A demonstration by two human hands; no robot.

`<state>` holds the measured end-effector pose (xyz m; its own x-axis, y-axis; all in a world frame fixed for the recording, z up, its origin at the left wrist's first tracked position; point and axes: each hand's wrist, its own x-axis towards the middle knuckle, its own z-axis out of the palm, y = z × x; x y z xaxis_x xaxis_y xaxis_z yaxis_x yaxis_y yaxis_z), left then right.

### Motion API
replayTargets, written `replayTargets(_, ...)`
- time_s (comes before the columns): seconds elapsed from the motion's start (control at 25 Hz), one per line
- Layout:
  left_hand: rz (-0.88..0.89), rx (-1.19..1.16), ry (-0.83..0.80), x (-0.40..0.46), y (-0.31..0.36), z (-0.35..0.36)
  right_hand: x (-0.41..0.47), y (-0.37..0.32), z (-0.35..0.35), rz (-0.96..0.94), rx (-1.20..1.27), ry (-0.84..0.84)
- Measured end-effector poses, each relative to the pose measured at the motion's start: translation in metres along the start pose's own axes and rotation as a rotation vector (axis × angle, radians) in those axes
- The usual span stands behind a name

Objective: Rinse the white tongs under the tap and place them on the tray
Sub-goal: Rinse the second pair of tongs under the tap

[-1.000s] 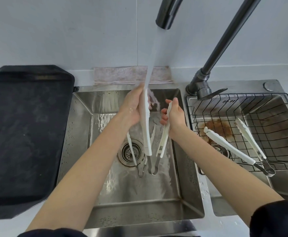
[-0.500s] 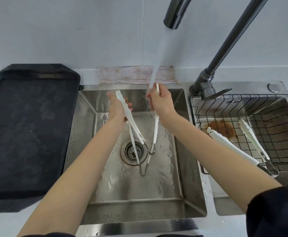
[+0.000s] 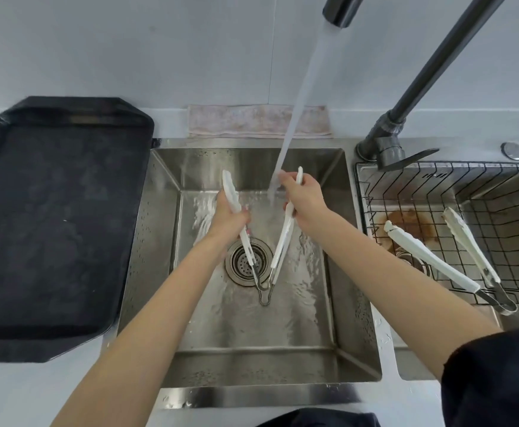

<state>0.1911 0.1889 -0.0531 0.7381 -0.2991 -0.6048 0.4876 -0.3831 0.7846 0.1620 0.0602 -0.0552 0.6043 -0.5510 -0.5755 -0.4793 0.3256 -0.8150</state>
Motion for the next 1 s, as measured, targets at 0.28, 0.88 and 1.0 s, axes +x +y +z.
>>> replayTargets(0.28,-0.091,0.101,-0.021,0.0,-0.052,0.006,-0.002,0.059,-0.023,0.082,-0.436,-0.137)
replayTargets(0.88,-0.348,0.098,0.091,0.023,-0.11,0.019,0.036,0.136,-0.041,0.345,-0.782,-0.198)
replayTargets(1.0,-0.379,0.073,0.112,0.029,-0.114,0.025,0.041,0.141,-0.038,0.279,-0.776,-0.117)
